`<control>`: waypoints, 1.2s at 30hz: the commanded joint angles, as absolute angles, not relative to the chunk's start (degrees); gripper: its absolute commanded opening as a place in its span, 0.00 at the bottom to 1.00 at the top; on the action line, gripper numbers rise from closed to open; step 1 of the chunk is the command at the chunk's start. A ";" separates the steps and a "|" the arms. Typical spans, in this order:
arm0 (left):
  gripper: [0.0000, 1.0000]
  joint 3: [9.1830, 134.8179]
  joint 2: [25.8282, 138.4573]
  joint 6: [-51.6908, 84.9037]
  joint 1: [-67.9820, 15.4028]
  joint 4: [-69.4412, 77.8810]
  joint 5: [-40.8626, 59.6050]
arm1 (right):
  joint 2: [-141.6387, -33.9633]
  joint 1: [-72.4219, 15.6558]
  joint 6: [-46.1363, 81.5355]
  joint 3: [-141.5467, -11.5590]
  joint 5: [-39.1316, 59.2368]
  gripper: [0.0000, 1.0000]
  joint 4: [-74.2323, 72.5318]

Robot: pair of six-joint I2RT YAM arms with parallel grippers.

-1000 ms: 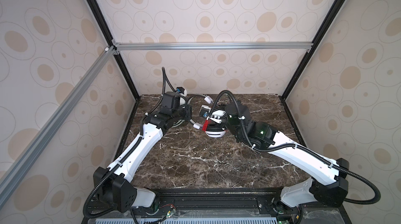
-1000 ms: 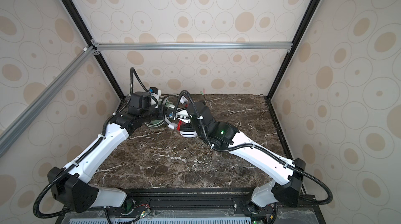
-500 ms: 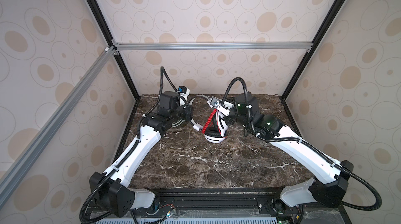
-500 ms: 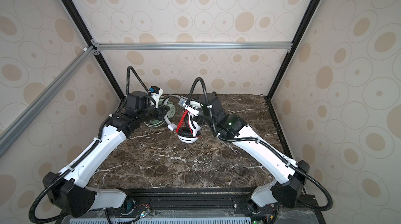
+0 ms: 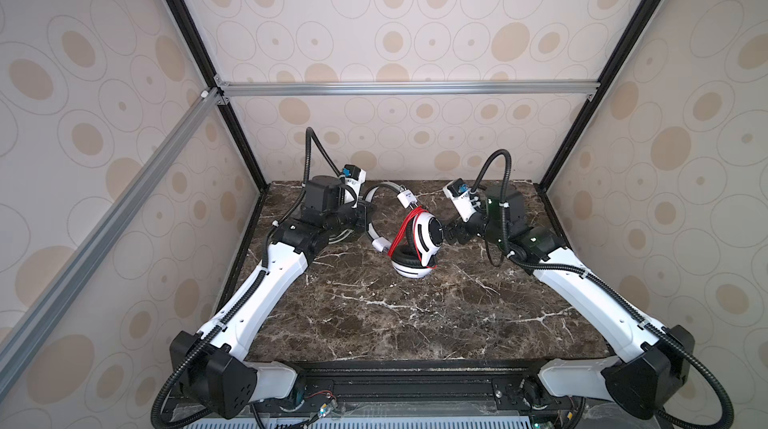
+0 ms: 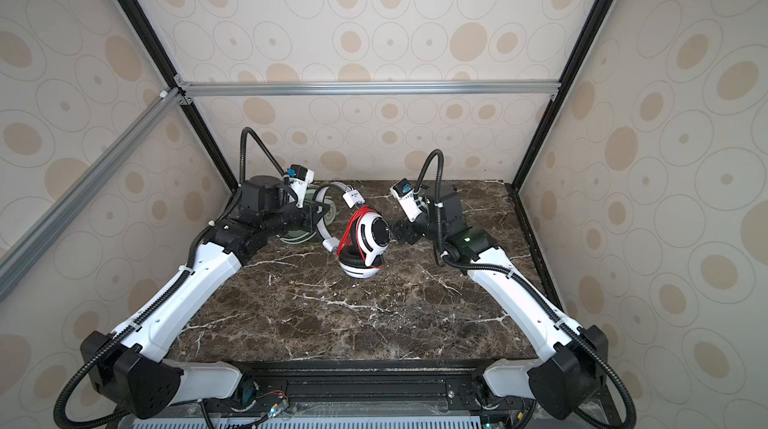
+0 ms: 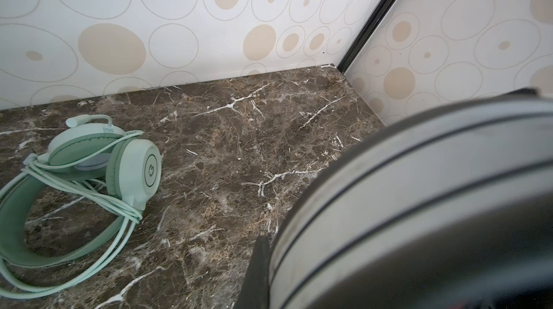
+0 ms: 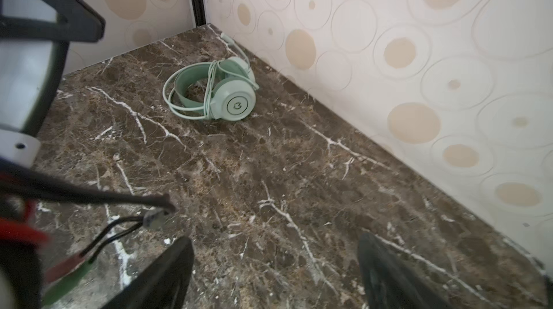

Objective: Wrap the headphones

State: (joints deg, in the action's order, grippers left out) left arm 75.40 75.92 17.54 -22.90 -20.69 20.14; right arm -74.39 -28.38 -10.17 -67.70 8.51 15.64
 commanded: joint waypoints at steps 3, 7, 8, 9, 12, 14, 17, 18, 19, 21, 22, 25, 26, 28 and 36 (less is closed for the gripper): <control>0.00 75.25 71.44 26.41 -22.41 -12.65 19.44 | -70.14 -27.64 1.68 -57.27 18.11 0.87 5.30; 0.00 74.84 69.52 30.22 -22.41 -12.75 14.24 | -69.54 -25.91 8.34 -50.20 25.33 0.84 -4.63; 0.00 74.92 69.27 31.01 -22.41 -13.11 13.01 | -70.25 -24.83 10.29 -49.50 29.27 0.84 -6.84; 0.00 75.21 69.09 31.76 -22.41 -13.62 11.62 | -71.42 -23.73 12.30 -49.01 33.09 0.83 -9.32; 0.00 75.98 69.06 33.31 -22.41 -15.00 9.52 | -75.87 -21.53 17.15 -48.23 41.28 0.83 -18.67; 0.00 76.26 69.15 34.61 -22.41 -15.45 9.15 | -79.24 -21.01 19.40 -48.37 44.53 0.82 -24.80; 0.00 76.48 69.21 36.05 -22.40 -15.92 9.14 | -85.76 -20.85 23.96 -50.48 50.10 0.78 -34.03; 0.00 76.41 69.17 36.24 -22.41 -15.92 9.07 | -88.25 -20.93 26.43 -51.36 52.06 0.76 -38.14; 0.00 76.38 69.16 36.31 -22.41 -15.91 9.19 | -90.16 -20.84 29.08 -51.86 53.22 0.74 -42.21; 0.00 76.33 69.17 36.39 -22.41 -15.84 9.36 | -94.47 -20.89 35.29 -52.56 53.93 0.73 -53.00; 0.00 76.36 69.16 36.36 -22.41 -15.82 9.50 | -96.10 -20.92 37.26 -52.98 54.11 0.73 -56.73; 0.00 76.37 69.14 36.39 -22.41 -15.82 9.60 | -101.58 -21.03 43.65 -56.07 55.23 0.72 -66.17; 0.00 76.38 69.17 36.39 -22.40 -15.84 9.67 | -103.25 -21.06 45.63 -57.25 55.30 0.71 -68.59; 0.00 76.51 69.26 36.23 -22.40 -15.93 9.84 | -105.78 -21.24 48.53 -59.38 55.53 0.70 -71.96; 0.00 76.55 69.43 35.93 -22.41 -16.08 9.76 | -109.60 -24.84 50.80 -65.58 60.03 0.68 -75.29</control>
